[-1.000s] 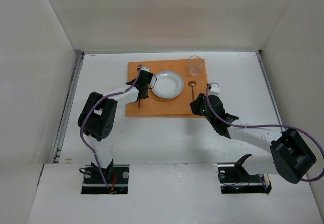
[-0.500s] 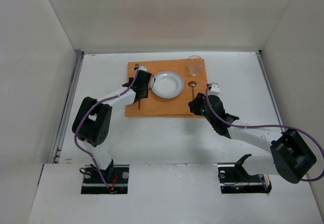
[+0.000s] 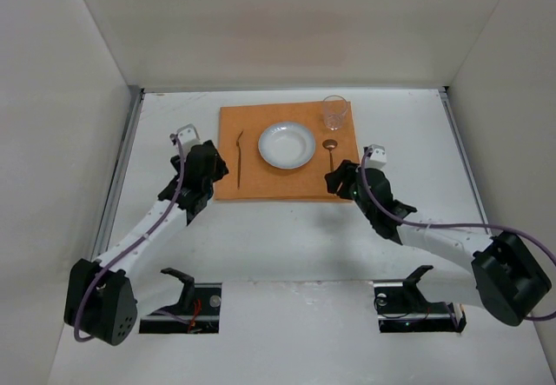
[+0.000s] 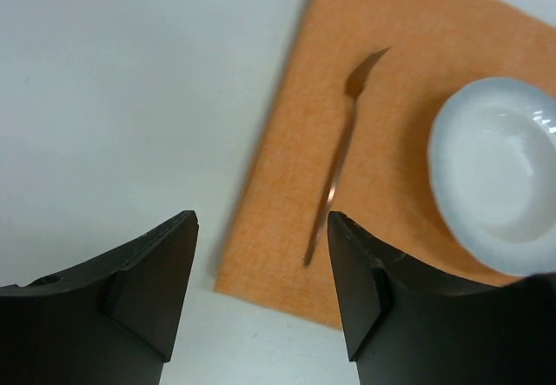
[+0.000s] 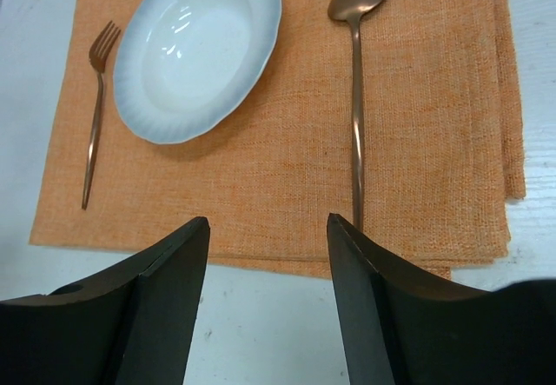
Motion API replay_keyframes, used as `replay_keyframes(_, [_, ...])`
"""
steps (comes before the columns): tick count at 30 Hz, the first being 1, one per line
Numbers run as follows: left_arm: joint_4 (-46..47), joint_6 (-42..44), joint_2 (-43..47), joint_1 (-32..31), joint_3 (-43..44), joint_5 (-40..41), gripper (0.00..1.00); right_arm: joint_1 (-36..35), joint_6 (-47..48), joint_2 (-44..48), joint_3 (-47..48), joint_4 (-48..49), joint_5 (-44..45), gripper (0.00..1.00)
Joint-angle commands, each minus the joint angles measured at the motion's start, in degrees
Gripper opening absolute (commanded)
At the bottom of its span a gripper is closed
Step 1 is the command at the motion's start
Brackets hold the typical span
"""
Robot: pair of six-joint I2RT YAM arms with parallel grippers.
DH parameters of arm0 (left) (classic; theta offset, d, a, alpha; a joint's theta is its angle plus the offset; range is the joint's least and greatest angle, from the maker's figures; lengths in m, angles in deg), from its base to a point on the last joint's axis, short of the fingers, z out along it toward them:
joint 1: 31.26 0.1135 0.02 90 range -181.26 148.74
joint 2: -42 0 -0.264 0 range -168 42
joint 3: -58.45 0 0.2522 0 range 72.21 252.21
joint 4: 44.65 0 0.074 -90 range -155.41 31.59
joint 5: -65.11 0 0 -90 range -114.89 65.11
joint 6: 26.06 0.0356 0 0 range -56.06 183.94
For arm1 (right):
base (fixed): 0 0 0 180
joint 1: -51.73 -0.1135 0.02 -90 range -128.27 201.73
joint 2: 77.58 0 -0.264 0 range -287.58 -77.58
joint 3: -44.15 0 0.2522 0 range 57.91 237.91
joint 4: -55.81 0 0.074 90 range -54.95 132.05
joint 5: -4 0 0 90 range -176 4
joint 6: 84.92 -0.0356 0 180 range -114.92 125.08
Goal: Set the dinner table for one person
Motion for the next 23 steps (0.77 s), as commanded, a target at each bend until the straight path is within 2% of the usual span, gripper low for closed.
replay_keyframes(1, [-3.05, -7.07, 3.72, 1.99, -5.83, 1.06, 0.59, 0.41, -0.37, 2.41, -0.97, 5.12, 2.94, 0.62])
replay_keyframes(9, [-8.95, -17.36, 17.68, 7.26, -17.61, 1.15, 0.61, 4.01, -4.23, 6.01, -5.27, 7.84, 6.63, 0.62])
replay_keyframes(13, [-10.61, -18.33, 22.18, 10.60, -19.46, 0.71, 0.61, 7.52, -6.78, 9.17, -8.27, 9.34, 7.34, 0.63])
replay_keyframes(23, [-9.65, -19.30, 20.97, 12.98, -20.26, 1.50, 0.59, 8.59, -7.58, 9.27, -8.80, 9.51, 6.98, 0.63])
